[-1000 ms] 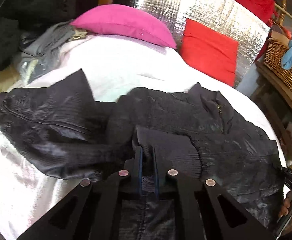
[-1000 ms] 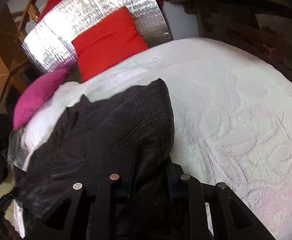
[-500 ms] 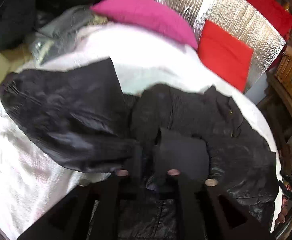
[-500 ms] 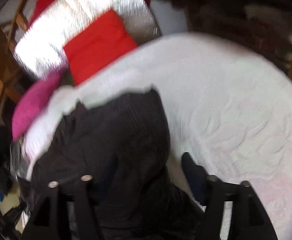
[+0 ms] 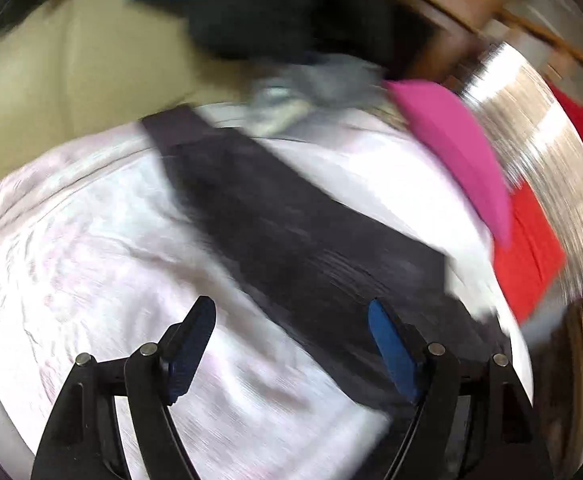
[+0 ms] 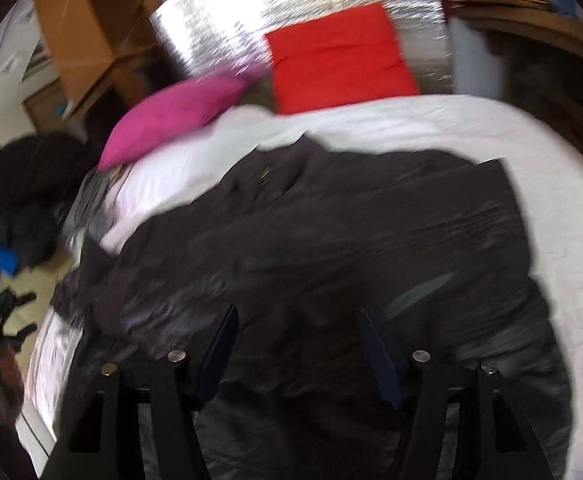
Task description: Fold large clothes
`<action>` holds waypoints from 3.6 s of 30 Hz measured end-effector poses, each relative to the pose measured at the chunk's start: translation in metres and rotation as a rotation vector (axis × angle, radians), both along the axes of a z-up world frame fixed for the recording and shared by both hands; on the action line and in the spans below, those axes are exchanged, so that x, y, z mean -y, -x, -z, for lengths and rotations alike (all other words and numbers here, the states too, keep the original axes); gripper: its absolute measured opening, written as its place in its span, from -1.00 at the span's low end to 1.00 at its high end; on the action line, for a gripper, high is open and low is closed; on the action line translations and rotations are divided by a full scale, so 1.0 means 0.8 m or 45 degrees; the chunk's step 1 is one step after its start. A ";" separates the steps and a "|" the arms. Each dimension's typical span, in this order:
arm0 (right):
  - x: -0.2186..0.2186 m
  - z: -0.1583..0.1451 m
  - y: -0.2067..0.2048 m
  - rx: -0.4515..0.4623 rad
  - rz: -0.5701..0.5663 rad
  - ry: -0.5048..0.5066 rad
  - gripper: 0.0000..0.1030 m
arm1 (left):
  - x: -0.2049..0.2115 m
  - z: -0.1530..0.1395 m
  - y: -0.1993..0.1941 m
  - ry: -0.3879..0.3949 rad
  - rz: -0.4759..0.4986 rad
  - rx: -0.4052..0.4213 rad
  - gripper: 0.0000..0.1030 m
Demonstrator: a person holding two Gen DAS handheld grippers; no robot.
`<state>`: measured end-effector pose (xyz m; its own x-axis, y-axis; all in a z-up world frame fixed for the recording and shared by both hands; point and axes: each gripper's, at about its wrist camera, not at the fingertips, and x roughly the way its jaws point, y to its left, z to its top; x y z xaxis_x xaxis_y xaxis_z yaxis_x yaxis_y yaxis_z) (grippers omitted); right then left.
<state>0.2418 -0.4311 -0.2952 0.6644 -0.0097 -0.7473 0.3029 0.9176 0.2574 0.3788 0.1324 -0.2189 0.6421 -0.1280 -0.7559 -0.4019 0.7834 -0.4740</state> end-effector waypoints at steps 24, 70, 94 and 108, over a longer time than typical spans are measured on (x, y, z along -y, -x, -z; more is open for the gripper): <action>-0.012 0.038 -0.031 -0.160 -0.073 0.057 -0.20 | -0.062 0.084 -0.109 0.008 -0.106 -0.026 -0.81; -0.015 -0.047 0.016 0.094 -0.138 -0.090 0.63 | 0.223 -0.020 0.034 -0.213 0.658 0.139 0.50; 0.003 0.007 -0.033 -0.202 0.224 -0.021 0.17 | 0.305 0.068 0.002 -0.444 0.906 -0.261 0.50; -0.132 -0.047 -0.035 0.026 -0.328 0.418 0.70 | 0.271 0.058 0.002 -0.354 0.865 -0.249 0.50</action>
